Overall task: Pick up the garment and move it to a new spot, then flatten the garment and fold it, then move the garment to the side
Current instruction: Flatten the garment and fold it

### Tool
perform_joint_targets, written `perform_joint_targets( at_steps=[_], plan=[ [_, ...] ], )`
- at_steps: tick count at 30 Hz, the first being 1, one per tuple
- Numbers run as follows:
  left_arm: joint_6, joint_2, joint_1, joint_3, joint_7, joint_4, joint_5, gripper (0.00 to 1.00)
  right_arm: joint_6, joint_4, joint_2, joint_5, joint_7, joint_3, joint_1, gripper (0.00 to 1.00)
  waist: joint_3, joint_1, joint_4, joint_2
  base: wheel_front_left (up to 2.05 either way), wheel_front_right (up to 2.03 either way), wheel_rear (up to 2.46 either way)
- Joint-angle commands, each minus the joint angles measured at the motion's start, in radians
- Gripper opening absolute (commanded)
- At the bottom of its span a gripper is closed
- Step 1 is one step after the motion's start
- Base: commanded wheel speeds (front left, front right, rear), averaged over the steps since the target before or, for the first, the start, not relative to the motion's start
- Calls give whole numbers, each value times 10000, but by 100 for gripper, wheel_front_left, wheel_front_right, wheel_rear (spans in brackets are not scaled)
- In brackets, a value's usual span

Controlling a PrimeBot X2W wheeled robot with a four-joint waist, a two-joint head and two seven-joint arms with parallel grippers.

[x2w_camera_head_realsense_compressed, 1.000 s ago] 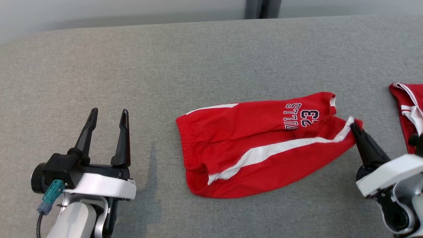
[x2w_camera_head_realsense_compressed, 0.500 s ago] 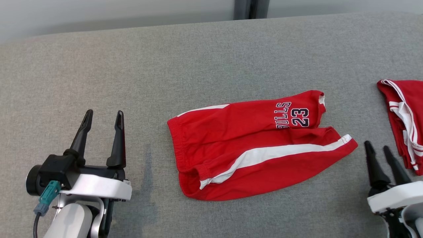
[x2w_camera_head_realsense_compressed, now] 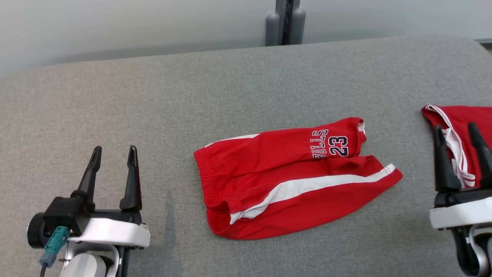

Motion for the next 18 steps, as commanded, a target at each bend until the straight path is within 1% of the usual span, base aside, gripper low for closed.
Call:
perform_joint_targets(
  at_steps=[1, 4, 9, 18],
  plan=[
    [56, 59, 106, -3, -14, -39, 24, 100, 0, -146, 75, -91, 157, 70, 139, 100, -159, 0, 15, 0, 0, 0, 0],
    [134, 44, 295, -74, 17, -118, 52, 100, -2, -453, 268, -312, 475, 270, 439, 100, -341, 0, 39, 0, 0, 0, 0],
    [227, 5, 664, -208, 93, -216, 31, 100, -2, -710, 506, -401, 699, 308, 951, 100, -560, 0, 34, 0, 0, 0, 0],
    [324, 41, 836, -356, 243, -345, 66, 100, -2, -953, 579, -368, 883, 197, 1176, 100, -613, 0, 99, 0, 0, 0, 0]
  ],
)
